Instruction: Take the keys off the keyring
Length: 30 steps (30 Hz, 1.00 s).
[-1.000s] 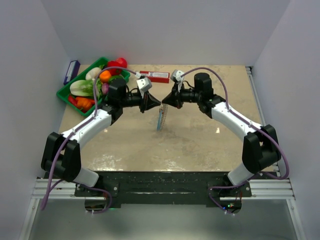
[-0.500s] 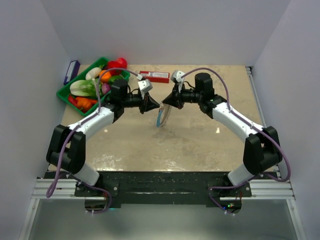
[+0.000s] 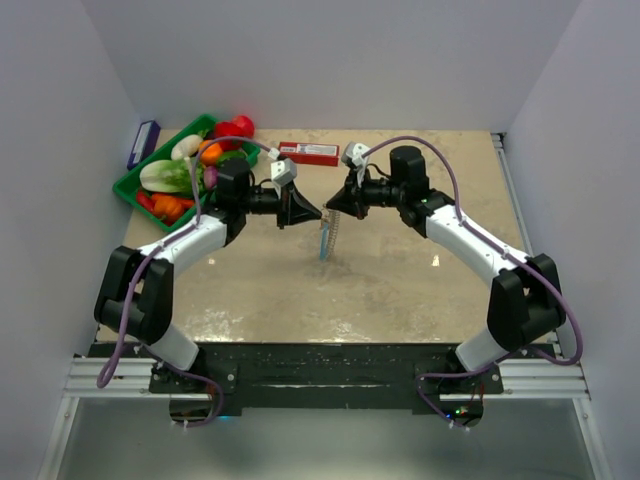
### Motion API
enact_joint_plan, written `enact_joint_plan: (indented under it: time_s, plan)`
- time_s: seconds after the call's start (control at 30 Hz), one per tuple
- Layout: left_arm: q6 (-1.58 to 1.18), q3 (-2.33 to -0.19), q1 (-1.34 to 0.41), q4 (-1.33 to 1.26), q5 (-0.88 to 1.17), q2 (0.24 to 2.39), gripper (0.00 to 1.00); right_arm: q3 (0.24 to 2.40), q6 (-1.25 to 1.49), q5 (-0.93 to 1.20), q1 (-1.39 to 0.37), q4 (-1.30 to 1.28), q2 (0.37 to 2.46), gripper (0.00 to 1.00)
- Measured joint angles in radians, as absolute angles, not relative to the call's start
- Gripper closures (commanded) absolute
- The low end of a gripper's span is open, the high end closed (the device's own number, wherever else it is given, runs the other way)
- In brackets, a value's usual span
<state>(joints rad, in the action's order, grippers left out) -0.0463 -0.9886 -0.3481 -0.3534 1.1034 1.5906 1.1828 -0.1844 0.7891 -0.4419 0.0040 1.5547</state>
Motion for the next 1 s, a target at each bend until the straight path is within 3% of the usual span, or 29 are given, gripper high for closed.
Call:
enact_joint_plan:
  time_s: [1.0]
  plan:
    - [-0.147,-0.966,-0.348,-0.477,1.189,1.623,0.97,1.183,-0.197,0.806,-0.442,-0.001,1.517,1.00]
